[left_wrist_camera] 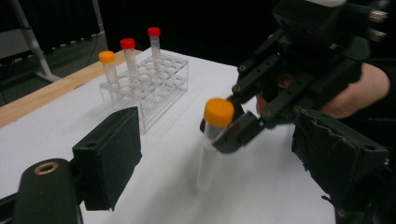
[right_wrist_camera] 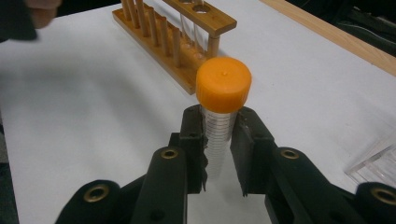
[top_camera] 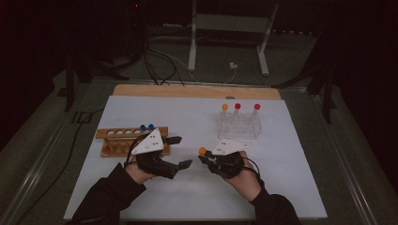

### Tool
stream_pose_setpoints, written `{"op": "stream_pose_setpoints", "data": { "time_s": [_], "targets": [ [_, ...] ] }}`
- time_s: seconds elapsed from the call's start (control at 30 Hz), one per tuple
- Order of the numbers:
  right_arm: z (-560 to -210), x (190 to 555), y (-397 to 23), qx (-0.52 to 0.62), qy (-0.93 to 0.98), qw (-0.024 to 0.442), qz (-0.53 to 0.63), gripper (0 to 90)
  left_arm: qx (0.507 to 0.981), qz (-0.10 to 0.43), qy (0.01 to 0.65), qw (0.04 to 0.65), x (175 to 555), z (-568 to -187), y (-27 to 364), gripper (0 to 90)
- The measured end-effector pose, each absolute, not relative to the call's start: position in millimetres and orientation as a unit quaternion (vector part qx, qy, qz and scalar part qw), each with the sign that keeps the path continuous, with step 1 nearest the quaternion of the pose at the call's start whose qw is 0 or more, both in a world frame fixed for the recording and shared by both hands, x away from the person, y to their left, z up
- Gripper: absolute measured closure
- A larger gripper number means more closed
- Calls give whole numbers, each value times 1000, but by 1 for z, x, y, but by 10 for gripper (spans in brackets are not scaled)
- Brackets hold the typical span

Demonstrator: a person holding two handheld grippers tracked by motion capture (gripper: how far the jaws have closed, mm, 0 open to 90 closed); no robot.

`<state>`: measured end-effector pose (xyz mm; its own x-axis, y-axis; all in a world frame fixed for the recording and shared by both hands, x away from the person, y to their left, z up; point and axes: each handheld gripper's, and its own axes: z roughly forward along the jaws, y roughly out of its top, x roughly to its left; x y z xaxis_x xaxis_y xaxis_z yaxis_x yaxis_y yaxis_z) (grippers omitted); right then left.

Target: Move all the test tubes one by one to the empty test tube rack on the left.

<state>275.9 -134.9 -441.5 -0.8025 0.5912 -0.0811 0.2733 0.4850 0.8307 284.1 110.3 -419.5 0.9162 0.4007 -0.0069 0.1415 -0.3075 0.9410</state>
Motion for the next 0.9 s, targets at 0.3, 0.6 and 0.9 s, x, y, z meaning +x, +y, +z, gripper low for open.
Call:
{"op": "stream_pose_setpoints", "data": {
  "time_s": [0.3,0.6,0.9],
  "targets": [
    [-440,275,-136,257,841,179,442,745,808,123,169,551,294,-424,86,401],
    [-439,275,-137,260,839,179,443,745,819,135,158,535,296,-428,71,596],
    [-439,275,-138,262,838,178,445,744,823,140,144,532,294,-427,68,715]
  ]
}}
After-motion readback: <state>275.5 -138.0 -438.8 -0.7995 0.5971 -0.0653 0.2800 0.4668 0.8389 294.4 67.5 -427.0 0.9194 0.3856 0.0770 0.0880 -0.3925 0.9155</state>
